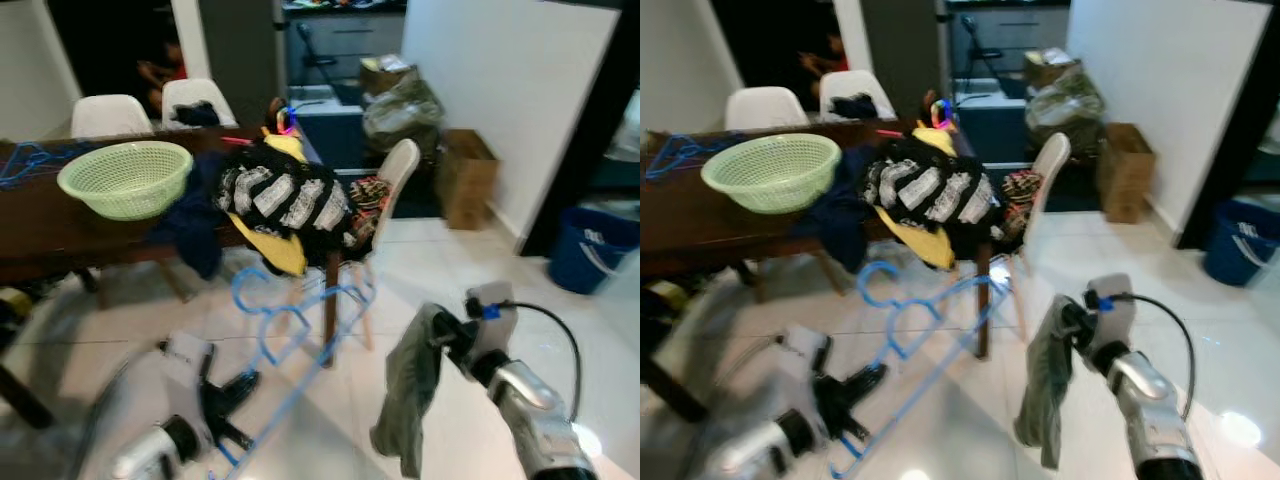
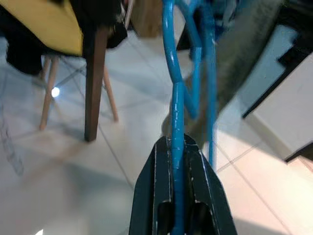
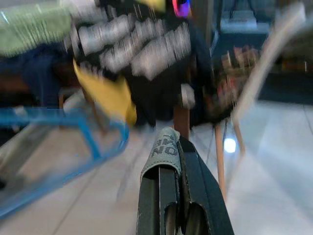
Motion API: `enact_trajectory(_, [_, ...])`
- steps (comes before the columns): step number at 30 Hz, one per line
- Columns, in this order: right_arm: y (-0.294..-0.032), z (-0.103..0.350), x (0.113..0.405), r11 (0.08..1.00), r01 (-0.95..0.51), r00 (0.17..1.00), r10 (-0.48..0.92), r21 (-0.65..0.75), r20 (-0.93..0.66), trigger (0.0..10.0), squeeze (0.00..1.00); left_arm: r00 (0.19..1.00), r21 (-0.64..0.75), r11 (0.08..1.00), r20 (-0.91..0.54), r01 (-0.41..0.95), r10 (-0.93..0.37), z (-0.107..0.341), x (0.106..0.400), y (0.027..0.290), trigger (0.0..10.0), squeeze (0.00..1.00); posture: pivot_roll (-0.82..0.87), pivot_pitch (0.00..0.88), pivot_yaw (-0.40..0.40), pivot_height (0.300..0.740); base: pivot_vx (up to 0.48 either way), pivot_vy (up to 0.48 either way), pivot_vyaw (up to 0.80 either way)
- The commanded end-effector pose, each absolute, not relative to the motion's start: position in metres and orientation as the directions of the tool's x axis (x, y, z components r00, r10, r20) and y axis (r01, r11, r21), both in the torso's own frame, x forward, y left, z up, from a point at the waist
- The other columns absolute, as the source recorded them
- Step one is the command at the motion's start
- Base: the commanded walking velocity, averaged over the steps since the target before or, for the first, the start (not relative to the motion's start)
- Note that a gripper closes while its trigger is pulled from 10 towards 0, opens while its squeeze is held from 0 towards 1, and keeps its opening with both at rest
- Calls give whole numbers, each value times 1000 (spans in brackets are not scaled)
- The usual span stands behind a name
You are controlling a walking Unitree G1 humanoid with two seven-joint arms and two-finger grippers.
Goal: Hang hanger
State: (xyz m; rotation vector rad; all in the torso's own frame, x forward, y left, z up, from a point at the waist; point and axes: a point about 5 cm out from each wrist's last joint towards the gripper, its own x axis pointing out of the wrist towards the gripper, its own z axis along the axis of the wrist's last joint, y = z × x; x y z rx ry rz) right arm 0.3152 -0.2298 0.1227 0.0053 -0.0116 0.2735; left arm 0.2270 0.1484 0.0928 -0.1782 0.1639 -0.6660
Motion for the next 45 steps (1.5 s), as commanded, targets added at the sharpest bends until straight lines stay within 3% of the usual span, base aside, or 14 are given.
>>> enact_trajectory(1, [-223,135,321,963,-268,962,267,18,65,10000,0,764,-221,768,-122,602,-634,90,224,151,10000,0,70,0,-34,740,480,0,0])
enact_trajectory(5, [-221,228,344,963,-224,912,154,148,380,10000,0,672,-238,694,-178,680,-719,85,217,144,10000,0,69,0,-31,740,480,0,0])
enact_trajectory(7, [-221,228,344,963,-224,912,154,148,380,10000,0,672,-238,694,-178,680,-719,85,217,144,10000,0,69,0,-31,740,480,0,0])
enact_trajectory(10, [-209,285,350,948,-266,837,138,174,530,10000,0,640,-252,667,-187,702,-745,85,217,141,10000,0,63,0,-29,740,480,0,0])
enact_trajectory(16, [-191,322,351,930,-332,769,167,161,617,10000,0,630,-260,657,-188,708,-753,85,216,140,10000,0,66,0,-31,740,480,0,0])
enact_trajectory(20, [-160,361,353,897,-428,684,240,112,689,10000,0,609,-266,636,-187,724,-771,86,214,137,10000,0,73,0,-37,740,480,0,0])
enact_trajectory(23, [-155,365,354,893,-437,680,248,110,689,10000,0,597,-269,626,-190,732,-779,86,213,137,10000,0,79,0,-43,740,480,0,0])
enact_trajectory(26, [-143,377,356,879,-465,664,269,104,698,10000,0,508,-292,547,-202,785,-837,85,201,130,10000,0,82,0,-46,740,480,0,0])
enact_trajectory(29, [-137,385,357,868,-485,651,277,107,707,10000,0,475,-299,518,-208,801,-855,85,197,127,10000,0,82,0,-48,740,480,0,0])
enact_trajectory(36, [-106,384,363,792,-592,640,348,150,685,10000,0,467,-304,510,-204,805,-860,85,200,127,10000,0,87,0,-62,740,480,0,0])
enact_trajectory(42, [-50,344,371,768,-639,673,534,41,511,10000,0,467,-296,509,-205,808,-860,85,202,126,10000,0,111,0,-81,740,452,0,0])
enact_trajectory(43, [-50,344,371,768,-639,673,534,41,511,10000,0,467,-296,509,-205,808,-860,85,202,126,10000,0,111,0,-81,740,315,0,0])
enact_trajectory(45, [-33,315,371,756,-648,684,632,-95,363,10000,0,477,-294,521,-210,801,-853,85,202,126,10000,0,114,0,-84,740,0,0,0])
